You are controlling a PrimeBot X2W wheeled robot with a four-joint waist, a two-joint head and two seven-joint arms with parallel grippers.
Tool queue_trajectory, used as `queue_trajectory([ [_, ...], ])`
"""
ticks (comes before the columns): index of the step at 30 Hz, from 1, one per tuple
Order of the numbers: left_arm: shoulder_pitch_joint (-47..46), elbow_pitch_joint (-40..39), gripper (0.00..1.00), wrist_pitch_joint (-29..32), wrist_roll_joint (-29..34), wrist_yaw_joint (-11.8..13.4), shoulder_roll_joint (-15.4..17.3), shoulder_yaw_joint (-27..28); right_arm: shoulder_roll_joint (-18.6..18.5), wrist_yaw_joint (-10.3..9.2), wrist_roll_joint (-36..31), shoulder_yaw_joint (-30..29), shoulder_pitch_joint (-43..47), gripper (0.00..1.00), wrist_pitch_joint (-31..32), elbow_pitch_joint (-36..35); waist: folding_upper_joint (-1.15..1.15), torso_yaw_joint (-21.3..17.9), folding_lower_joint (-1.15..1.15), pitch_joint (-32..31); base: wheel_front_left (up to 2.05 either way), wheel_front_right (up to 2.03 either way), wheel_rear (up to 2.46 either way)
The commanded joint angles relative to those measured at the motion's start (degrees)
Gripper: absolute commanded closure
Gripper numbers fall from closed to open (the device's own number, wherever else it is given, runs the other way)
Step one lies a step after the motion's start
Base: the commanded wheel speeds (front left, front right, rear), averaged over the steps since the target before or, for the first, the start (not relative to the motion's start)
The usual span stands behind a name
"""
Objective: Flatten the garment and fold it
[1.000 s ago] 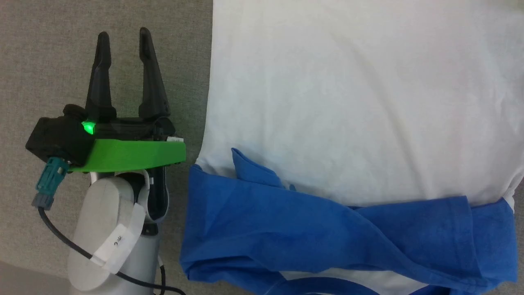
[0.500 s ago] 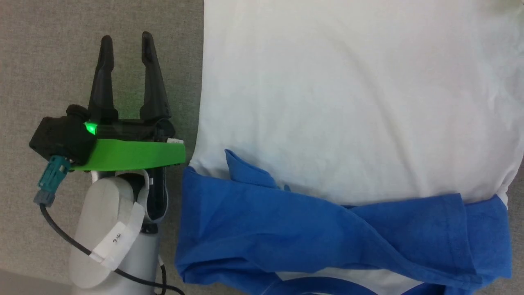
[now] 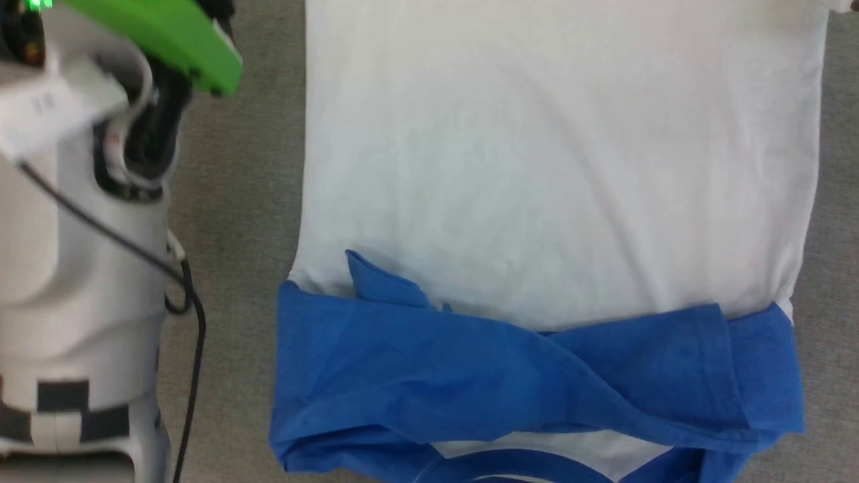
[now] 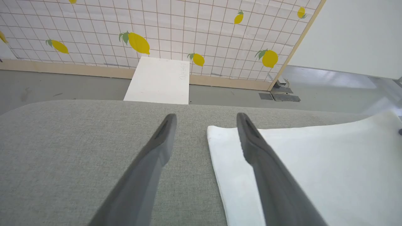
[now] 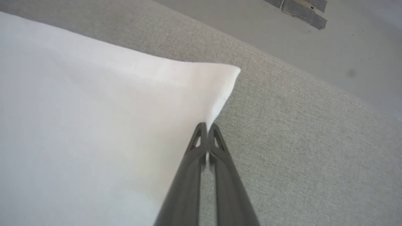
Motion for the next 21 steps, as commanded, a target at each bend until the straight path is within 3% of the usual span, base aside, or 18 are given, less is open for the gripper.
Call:
queue_trajectory([
  [1, -3.15, 1.64, 0.00, 3.11, -1.13, -0.19, 0.43, -0.63, -0.39, -0.08, 0.62, 0.53, 0.23, 1.00, -0.55, -0.23, 0.00, -1.06, 0.00, 0.19, 0.00, 0.00, 0.00],
  [5, -10.20, 8.71, 0.00, 15.85, -2.08, 1.75, 0.84, -3.19, -0.88, -0.08, 2.16, 2.61, 0.07, 1.00, -0.76, -0.68, 0.00, -2.46, 0.00, 0.92, 0.00, 0.00, 0.00],
  [9, -15.91, 15.02, 0.00, 24.48, -1.18, 4.19, 1.11, -5.18, -1.10, -0.08, 3.73, 4.87, -0.56, 1.00, -0.99, -1.25, 0.00, -3.84, 0.00, 1.96, 0.00, 0.00, 0.00],
  [20, -18.34, 22.81, 0.00, 34.14, 1.59, 7.54, 2.00, -9.11, -2.73, -0.08, 7.36, 10.59, -1.96, 1.00, -2.21, -2.95, 0.00, -5.49, 0.00, 3.72, 0.00, 0.00, 0.00],
  [21, -17.67, 23.15, 0.51, 34.84, 1.03, 7.57, 1.78, -9.07, -2.91, -0.08, 7.64, 11.06, -2.12, 1.00, -2.44, -3.07, 0.00, -5.50, 0.00, 3.77, 0.00, 0.00, 0.00],
])
